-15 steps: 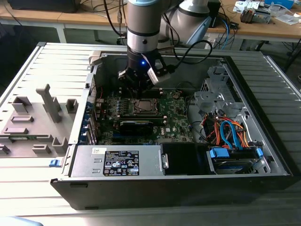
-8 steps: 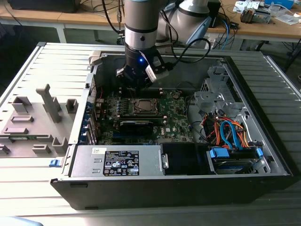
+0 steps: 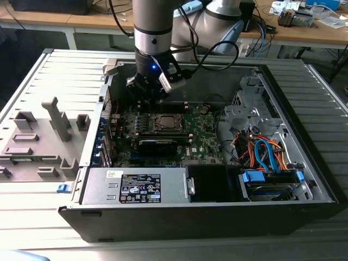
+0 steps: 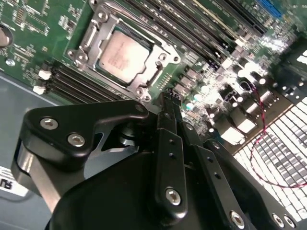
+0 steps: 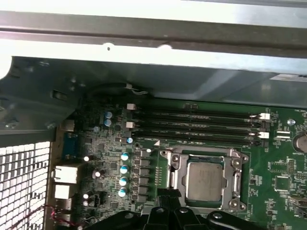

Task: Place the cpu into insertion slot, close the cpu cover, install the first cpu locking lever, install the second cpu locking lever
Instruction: 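Install the first cpu locking lever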

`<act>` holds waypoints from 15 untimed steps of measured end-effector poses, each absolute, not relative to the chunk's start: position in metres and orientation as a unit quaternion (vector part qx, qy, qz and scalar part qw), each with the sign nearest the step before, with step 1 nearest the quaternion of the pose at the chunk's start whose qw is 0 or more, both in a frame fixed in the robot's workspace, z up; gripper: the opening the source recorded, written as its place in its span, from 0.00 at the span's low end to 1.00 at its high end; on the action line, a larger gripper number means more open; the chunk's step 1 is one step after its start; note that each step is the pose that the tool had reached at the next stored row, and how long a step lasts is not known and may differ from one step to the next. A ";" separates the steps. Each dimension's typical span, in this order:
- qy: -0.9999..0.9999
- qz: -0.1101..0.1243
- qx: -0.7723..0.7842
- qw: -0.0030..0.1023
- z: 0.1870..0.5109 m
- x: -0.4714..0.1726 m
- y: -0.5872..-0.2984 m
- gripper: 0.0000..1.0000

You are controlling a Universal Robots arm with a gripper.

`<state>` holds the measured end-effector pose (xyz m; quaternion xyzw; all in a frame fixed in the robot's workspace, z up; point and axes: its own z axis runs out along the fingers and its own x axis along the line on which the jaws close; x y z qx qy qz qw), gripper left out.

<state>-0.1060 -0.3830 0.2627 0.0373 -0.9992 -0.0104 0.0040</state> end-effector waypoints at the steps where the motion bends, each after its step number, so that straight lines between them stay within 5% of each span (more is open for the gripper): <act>1: -0.999 -0.010 0.037 0.004 0.263 -0.109 -0.383 0.11; 15: -0.999 -0.010 0.036 0.001 0.263 -0.136 -0.364 0.11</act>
